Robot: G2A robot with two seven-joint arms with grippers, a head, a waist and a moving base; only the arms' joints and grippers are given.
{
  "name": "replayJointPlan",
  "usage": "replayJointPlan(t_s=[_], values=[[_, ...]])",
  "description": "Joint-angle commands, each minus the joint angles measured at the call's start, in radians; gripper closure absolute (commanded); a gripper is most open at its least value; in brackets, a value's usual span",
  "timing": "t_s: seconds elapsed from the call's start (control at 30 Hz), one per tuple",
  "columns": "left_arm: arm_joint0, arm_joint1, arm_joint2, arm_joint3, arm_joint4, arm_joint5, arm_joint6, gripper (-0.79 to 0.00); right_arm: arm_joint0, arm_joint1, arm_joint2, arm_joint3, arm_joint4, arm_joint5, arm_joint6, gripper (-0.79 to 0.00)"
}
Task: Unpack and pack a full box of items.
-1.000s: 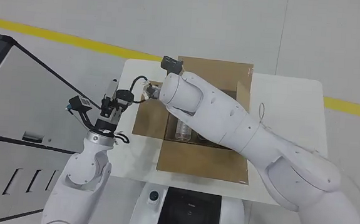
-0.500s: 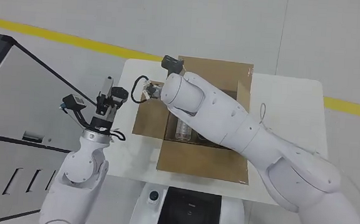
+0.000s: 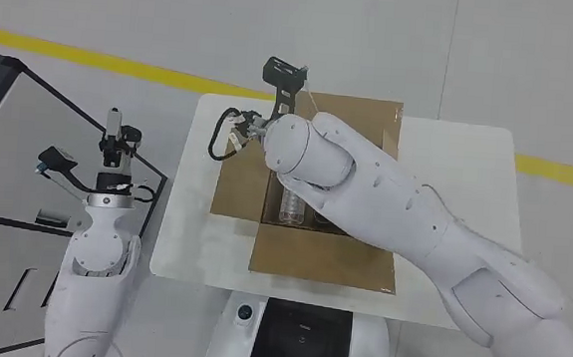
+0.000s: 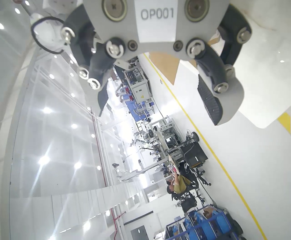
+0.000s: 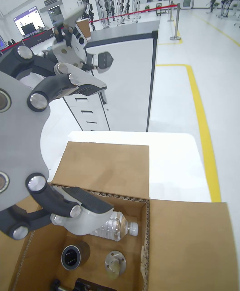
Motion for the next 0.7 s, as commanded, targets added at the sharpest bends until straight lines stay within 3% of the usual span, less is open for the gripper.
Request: replayJointPlan(t_s=[0.0, 0.27, 0.4, 0.47, 0.67], values=[[-0.012, 0.000, -0.014, 0.022, 0.008, 0.000, 0.016, -0.785, 0.005, 0.007, 0.008, -0.021, -0.023, -0.002, 0.018, -0.714], [-0.023, 0.002, -0.078, 0.058, 0.016, 0.005, 0.033, -0.785, 0.008, -0.011, -0.023, 0.087, -0.026, -0.029, 0.086, -0.680], [-0.019, 0.001, -0.091, 0.057, 0.007, 0.017, 0.027, -0.785, -0.008, -0.011, -0.024, 0.109, -0.024, 0.000, 0.119, -0.720], [-0.019, -0.001, -0.082, 0.057, 0.011, 0.022, 0.022, -0.785, -0.013, 0.001, -0.021, 0.106, -0.046, 0.000, 0.150, -0.763], [-0.043, -0.007, -0.031, 0.064, 0.020, 0.033, -0.004, -0.785, -0.037, 0.068, 0.012, 0.050, -0.175, 0.000, 0.312, -0.785]])
